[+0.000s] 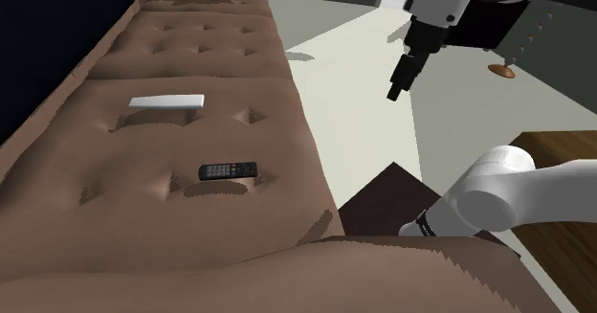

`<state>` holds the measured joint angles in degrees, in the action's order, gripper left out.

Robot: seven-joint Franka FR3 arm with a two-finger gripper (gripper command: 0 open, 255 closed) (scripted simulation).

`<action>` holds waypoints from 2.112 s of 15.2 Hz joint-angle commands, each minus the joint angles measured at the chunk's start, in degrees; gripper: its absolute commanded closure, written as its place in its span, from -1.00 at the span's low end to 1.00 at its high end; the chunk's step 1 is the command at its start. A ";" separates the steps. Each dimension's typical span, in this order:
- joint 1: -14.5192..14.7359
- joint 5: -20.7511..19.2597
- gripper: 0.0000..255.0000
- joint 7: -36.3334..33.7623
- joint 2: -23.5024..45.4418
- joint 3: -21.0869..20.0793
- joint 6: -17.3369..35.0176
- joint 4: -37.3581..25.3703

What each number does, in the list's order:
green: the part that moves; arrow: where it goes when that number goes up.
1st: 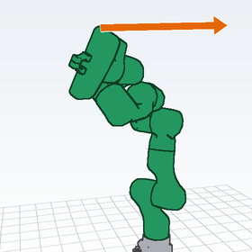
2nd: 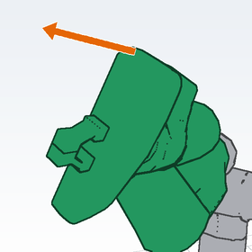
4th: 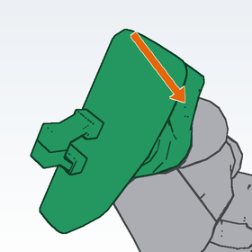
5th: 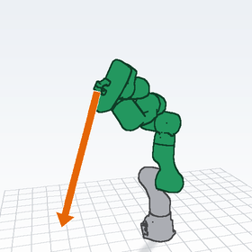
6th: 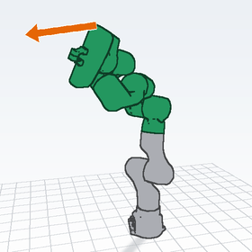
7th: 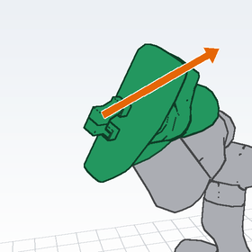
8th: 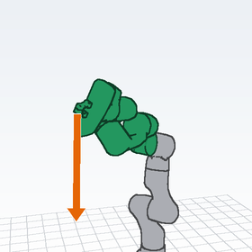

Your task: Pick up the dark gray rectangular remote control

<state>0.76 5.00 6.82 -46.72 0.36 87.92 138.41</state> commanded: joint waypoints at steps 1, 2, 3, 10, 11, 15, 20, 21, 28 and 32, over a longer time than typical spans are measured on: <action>0.00 0.00 -1.00 0.00 0.00 0.00 0.00 0.00; 0.74 0.35 -1.00 0.34 1.58 -0.71 1.44 -0.24; 1.47 0.68 -1.00 0.68 3.20 -1.42 2.85 -0.54; 6.01 2.13 -1.00 2.87 14.97 -6.50 11.75 -4.13; 6.58 2.20 -1.00 3.14 16.69 -7.24 12.87 -4.85; 8.72 2.02 -1.00 4.02 23.65 -10.22 16.94 -8.13; 11.10 0.68 -1.00 4.64 32.40 -13.98 21.10 -13.11; 11.56 0.25 -1.00 4.68 34.16 -14.72 21.81 -14.21; 15.12 -4.38 -1.00 4.32 46.56 -19.51 25.53 -22.82; 17.71 -8.08 -1.00 3.77 53.73 -21.69 26.64 -28.42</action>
<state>17.91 -2.25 10.44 5.60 -20.88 114.16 110.91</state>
